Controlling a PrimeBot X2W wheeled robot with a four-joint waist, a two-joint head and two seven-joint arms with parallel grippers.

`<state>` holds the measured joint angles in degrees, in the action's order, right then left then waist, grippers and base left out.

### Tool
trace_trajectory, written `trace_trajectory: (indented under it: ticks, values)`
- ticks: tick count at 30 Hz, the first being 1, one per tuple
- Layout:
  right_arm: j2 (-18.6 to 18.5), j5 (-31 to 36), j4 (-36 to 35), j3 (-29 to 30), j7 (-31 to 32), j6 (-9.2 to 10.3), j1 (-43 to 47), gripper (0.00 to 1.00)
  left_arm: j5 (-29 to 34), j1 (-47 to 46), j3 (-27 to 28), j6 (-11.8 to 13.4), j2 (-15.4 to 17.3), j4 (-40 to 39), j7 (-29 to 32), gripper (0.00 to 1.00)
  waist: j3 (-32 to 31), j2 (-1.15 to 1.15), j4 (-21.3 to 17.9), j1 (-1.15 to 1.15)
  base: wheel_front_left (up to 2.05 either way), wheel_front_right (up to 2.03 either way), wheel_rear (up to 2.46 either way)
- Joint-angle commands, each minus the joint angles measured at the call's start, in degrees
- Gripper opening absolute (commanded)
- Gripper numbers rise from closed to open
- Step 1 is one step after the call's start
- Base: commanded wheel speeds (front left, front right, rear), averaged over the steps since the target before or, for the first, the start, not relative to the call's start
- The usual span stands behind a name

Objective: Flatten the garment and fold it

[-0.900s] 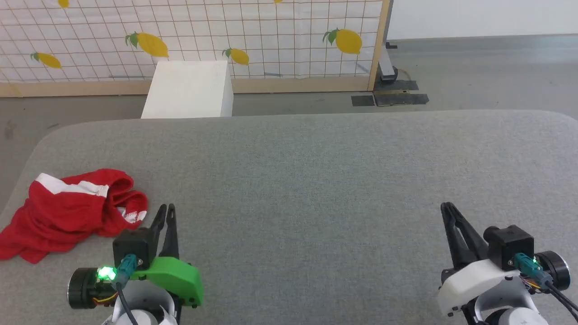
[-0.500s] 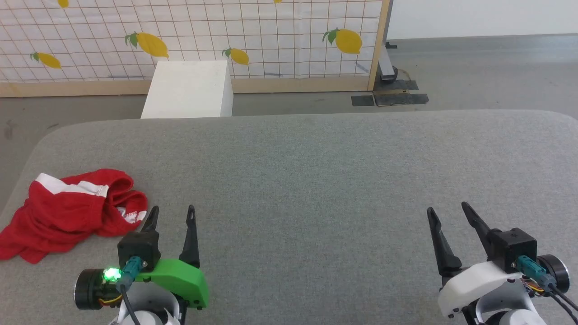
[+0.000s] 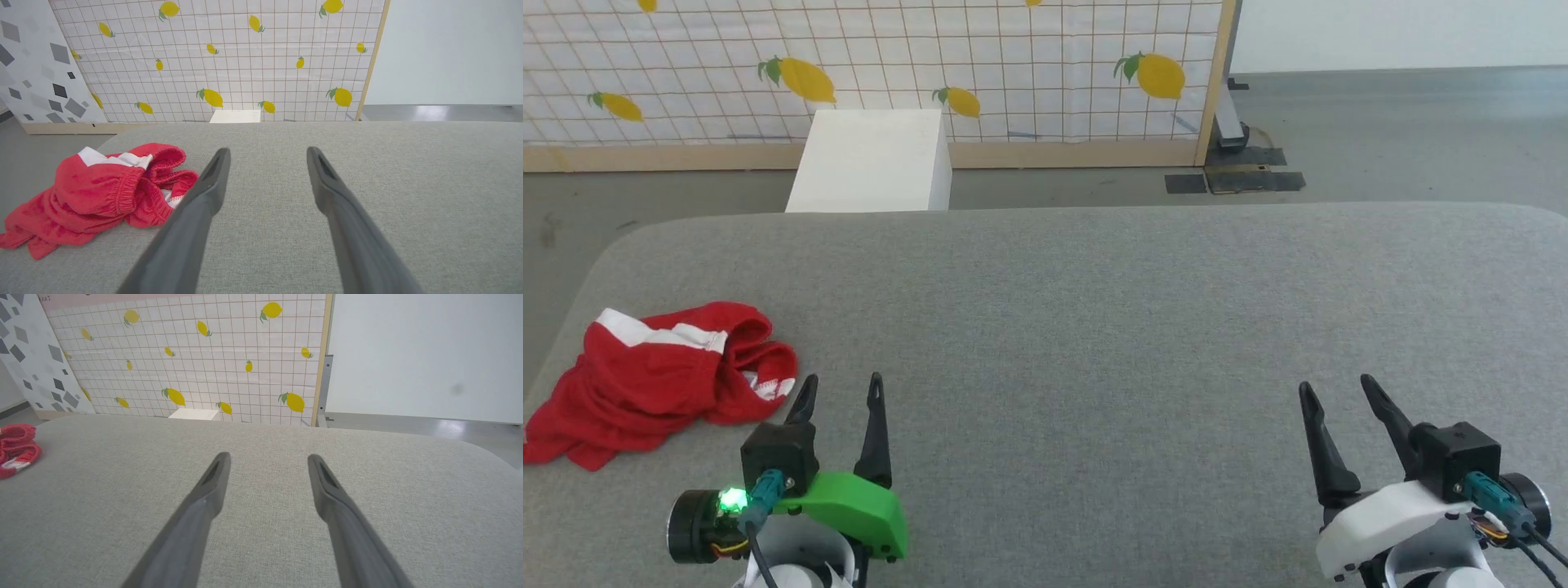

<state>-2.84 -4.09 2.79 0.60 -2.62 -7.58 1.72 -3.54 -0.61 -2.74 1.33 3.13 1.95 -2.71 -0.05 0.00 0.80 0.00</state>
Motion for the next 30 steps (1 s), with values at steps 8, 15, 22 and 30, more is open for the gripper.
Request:
trace_trajectory:
  ticks: [8,15,22,30]
  values:
    - [0.0,-1.7,1.0,-0.2,-1.6,0.02,1.1,1.00,-1.7,1.6,-0.4,0.7,-0.1,0.8,-1.6,1.00,-0.3,0.00,2.3,0.00,0.00,0.00,0.00]
    - [0.0,-2.5,1.6,-0.3,-2.4,0.03,1.4,1.00,-2.4,2.3,-0.5,1.1,-0.1,1.0,-2.4,1.00,-0.4,0.00,4.6,0.00,0.00,0.00,0.00]
    - [0.0,-3.3,2.3,-0.6,-3.3,0.03,1.5,1.00,-3.0,2.8,-0.4,1.6,-0.1,1.1,-3.2,1.00,-0.4,0.00,7.1,0.00,0.00,0.00,0.00]
    - [0.0,-4.5,3.2,-1.0,-4.2,0.04,1.7,1.00,-3.6,3.4,-0.5,1.9,-0.1,1.4,-4.2,1.00,-0.6,0.00,10.0,0.00,0.00,0.00,0.00]
